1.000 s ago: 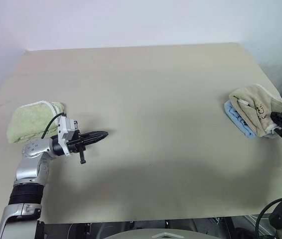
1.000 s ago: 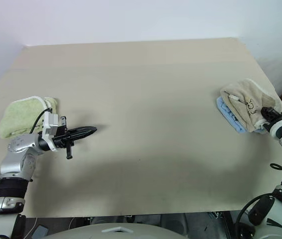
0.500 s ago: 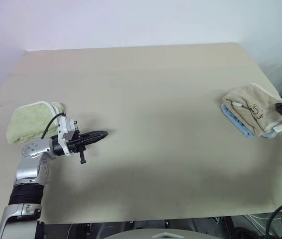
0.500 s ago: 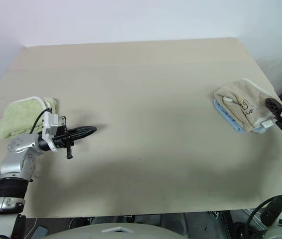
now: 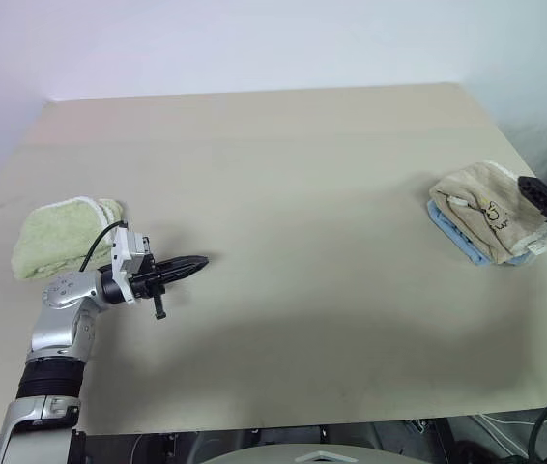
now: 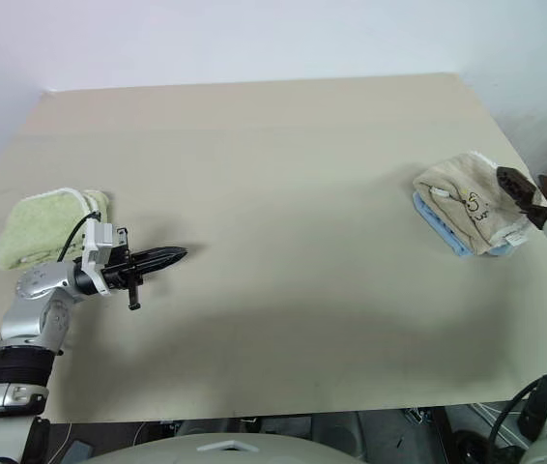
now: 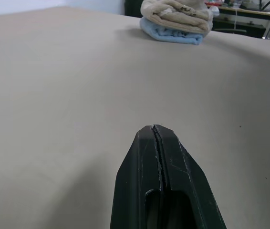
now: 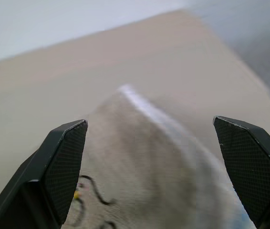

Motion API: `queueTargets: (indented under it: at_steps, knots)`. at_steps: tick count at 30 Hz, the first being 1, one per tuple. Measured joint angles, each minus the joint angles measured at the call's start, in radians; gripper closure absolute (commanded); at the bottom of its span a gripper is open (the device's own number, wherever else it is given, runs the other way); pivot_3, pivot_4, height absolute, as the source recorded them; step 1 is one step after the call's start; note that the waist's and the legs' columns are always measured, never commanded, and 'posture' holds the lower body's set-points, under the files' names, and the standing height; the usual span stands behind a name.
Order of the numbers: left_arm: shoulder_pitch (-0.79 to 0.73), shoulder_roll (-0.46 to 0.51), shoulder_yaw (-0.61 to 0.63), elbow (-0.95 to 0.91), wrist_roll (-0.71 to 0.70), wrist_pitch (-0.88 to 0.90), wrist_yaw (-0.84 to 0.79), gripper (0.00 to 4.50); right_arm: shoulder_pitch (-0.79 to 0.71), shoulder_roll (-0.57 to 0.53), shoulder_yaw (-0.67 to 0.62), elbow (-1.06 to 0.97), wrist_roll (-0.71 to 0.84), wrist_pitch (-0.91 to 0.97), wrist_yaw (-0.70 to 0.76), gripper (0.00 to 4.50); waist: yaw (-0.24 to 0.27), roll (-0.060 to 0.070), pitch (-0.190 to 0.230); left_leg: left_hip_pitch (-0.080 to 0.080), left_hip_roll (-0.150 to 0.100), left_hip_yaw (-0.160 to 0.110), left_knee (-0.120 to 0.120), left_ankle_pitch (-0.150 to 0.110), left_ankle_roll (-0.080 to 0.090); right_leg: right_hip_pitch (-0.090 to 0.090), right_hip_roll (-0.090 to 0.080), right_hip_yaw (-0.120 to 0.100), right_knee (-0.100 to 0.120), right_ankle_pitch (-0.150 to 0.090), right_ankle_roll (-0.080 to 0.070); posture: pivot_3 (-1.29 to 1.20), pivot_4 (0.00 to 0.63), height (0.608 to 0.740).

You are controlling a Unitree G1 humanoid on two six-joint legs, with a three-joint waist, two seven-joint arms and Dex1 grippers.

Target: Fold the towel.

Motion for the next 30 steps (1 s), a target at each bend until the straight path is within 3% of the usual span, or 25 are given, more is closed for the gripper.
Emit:
queueTargets:
  at_steps: [17,30]
  knots:
    - [0.02,0.001,0.002,-0.01,0.0,0.0,0.012,4.5,-0.188,0.055,0.208,0.406,-0.221,-0.253,-0.013,0.05,-0.002,0.0,0.0,0.0,0.0,0.0,0.0,0.0,0.0,0.0,0.001,0.0,0.0,0.0,0.0,0.0,0.15,0.728]
    - [0.02,0.001,0.003,-0.01,0.0,-0.01,0.02,4.5,-0.221,0.067,0.273,0.456,-0.306,-0.326,0.001,0.05,-0.004,0.0,0.0,0.002,0.0,0.0,0.001,0.0,0.0,0.0,0.001,0.0,0.0,0.0,0.0,0.0,0.15,0.728]
